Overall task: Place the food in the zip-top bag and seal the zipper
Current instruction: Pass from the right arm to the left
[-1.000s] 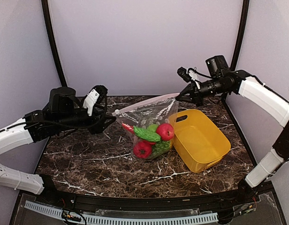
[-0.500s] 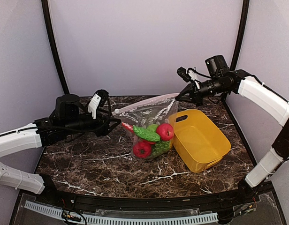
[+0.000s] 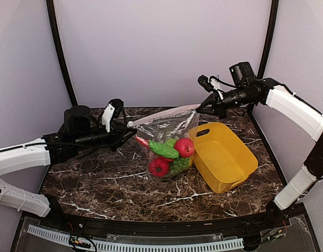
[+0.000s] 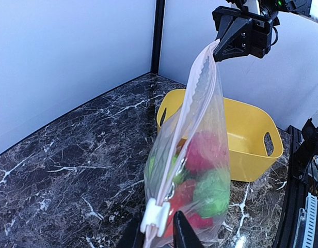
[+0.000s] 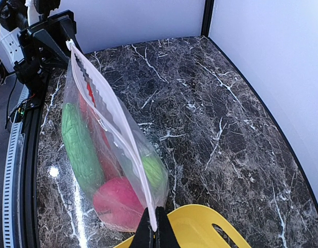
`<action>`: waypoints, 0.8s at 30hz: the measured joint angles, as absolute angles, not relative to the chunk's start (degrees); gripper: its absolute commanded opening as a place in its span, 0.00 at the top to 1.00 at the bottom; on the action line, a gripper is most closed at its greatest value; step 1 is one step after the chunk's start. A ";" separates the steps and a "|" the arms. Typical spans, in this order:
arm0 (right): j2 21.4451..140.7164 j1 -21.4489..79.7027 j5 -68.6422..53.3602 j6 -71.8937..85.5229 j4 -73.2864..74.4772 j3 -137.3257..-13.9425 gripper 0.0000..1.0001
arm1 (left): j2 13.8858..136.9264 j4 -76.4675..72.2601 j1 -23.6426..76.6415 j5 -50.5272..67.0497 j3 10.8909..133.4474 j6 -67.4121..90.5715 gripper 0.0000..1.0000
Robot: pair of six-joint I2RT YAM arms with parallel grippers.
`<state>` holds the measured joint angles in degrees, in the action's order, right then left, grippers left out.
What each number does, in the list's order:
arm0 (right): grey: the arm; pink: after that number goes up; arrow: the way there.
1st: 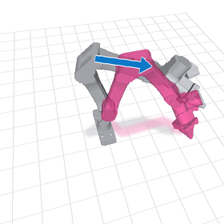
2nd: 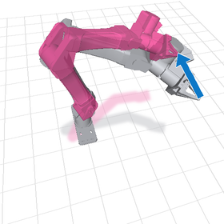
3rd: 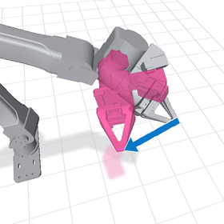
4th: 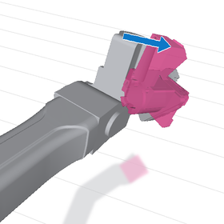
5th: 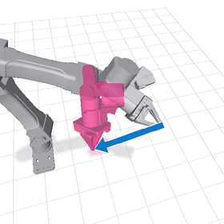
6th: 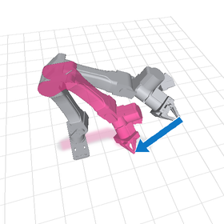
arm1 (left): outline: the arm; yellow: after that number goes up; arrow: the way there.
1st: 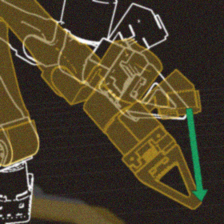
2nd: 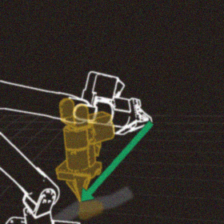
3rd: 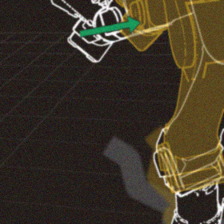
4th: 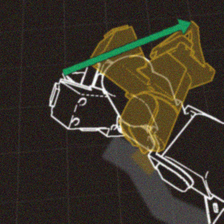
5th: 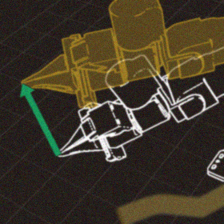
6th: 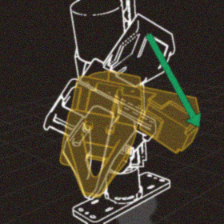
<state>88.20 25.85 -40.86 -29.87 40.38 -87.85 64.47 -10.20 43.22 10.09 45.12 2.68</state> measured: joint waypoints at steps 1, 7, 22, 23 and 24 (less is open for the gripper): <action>88.20 25.85 -40.86 -29.87 40.38 -87.85 1.00 | 64.47 -10.46 43.22 10.09 45.01 2.61 0.80; 88.20 25.85 -40.64 -29.85 40.42 -87.85 1.00 | 64.20 -10.61 42.94 9.96 44.62 1.98 0.71; 88.20 25.85 -40.66 -29.69 40.47 -87.85 1.00 | 61.65 -10.68 42.46 11.29 44.29 0.80 0.86; 88.20 25.85 -40.66 -29.69 40.49 -87.85 1.00 | 61.71 -10.70 42.44 11.49 44.29 0.71 0.86; 88.20 25.85 -40.66 -29.69 40.49 -87.85 1.00 | 61.80 -10.68 42.30 11.64 44.29 0.67 0.86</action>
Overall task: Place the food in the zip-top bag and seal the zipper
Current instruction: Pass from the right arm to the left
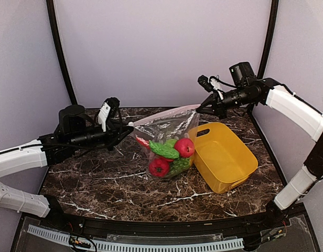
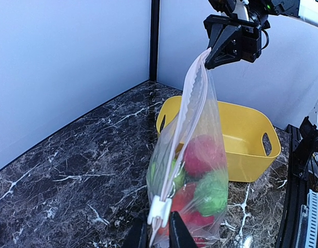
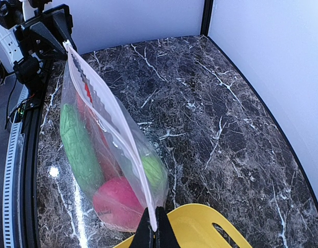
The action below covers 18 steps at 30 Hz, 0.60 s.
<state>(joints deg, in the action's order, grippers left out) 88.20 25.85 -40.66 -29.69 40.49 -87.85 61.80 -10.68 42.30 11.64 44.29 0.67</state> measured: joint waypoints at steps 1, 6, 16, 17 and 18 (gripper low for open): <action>88.20 25.85 -40.66 -29.69 40.49 -87.85 1.00 | 61.82 -10.68 42.26 11.75 44.29 0.67 0.86; 88.20 25.85 -40.66 -29.69 40.51 -87.85 1.00 | 61.82 -10.79 42.22 12.27 44.29 0.12 0.86; 88.20 25.85 -40.66 -29.65 40.51 -87.85 1.00 | 62.74 -11.09 42.00 13.15 45.08 -1.37 0.86; 88.20 25.85 -40.66 -29.65 40.51 -87.85 1.00 | 62.81 -11.07 42.00 13.21 45.08 -1.45 0.87; 88.20 25.85 -40.66 -29.63 40.51 -87.85 1.00 | 62.85 -11.05 42.00 13.28 45.08 -1.61 0.90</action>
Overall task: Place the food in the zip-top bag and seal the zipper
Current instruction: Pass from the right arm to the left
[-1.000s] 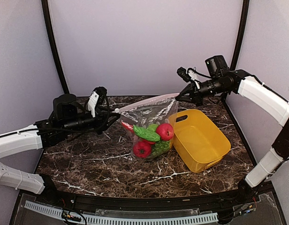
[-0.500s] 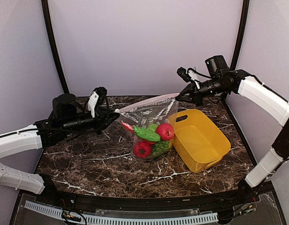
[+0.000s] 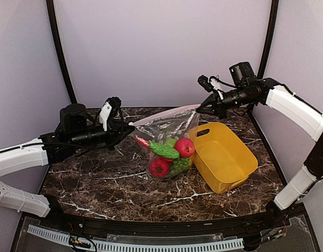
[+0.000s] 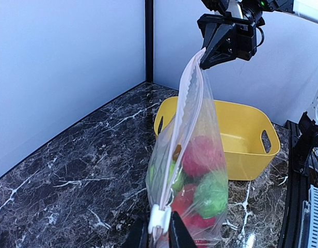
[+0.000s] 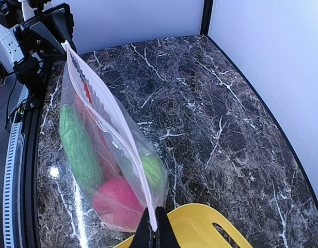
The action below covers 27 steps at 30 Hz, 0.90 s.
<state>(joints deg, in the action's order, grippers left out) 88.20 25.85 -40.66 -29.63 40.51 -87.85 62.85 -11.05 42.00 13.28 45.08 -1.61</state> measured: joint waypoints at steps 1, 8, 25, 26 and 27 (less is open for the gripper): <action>88.20 25.85 -40.66 -29.63 40.53 -87.85 1.00 | 62.85 -11.03 42.00 13.30 45.08 -1.74 0.92; 88.20 25.87 -40.69 -29.43 40.51 -87.85 1.00 | 62.22 -9.89 42.00 13.45 45.36 -2.87 0.99; 88.44 26.06 -40.95 -28.75 40.60 -88.27 1.00 | 60.27 -8.49 41.41 11.68 45.25 -3.84 0.84; 88.44 26.06 -40.88 -28.64 40.60 -88.27 1.00 | 60.27 -8.49 41.34 11.53 45.23 -3.84 0.83; 88.44 26.06 -40.86 -28.62 40.60 -88.27 1.00 | 60.27 -8.51 41.34 11.38 45.21 -3.84 0.82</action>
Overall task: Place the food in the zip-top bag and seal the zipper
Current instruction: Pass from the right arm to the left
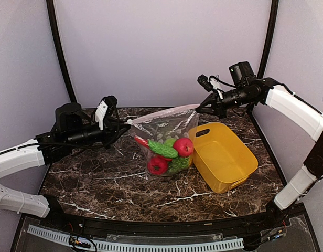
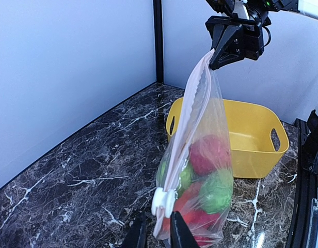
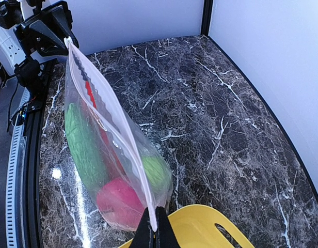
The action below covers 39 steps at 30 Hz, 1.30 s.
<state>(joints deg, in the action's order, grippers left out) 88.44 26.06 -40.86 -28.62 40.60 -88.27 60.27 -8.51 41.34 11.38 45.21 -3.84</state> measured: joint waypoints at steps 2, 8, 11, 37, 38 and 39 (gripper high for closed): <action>88.47 26.06 -40.86 -28.58 40.60 -88.27 1.00 | 60.27 -8.51 41.32 11.20 45.12 -3.88 0.82; 88.53 26.06 -40.86 -28.42 40.60 -88.27 1.00 | 60.27 -8.51 41.04 11.05 44.77 -3.90 0.96; 88.53 26.06 -40.84 -28.42 40.62 -88.29 1.00 | 60.27 -8.51 40.97 11.11 44.73 -3.97 0.97; 92.86 31.53 -40.05 -32.62 49.74 -104.07 0.57 | 60.31 -7.44 40.66 16.45 45.74 -3.95 0.99; 93.34 33.63 -39.59 -32.95 50.22 -105.69 0.56 | 60.29 -7.49 40.66 17.10 46.11 -3.90 0.99; 93.93 35.90 -39.18 -33.34 50.61 -107.00 0.55 | 60.31 -7.46 40.69 17.69 46.46 -3.88 0.99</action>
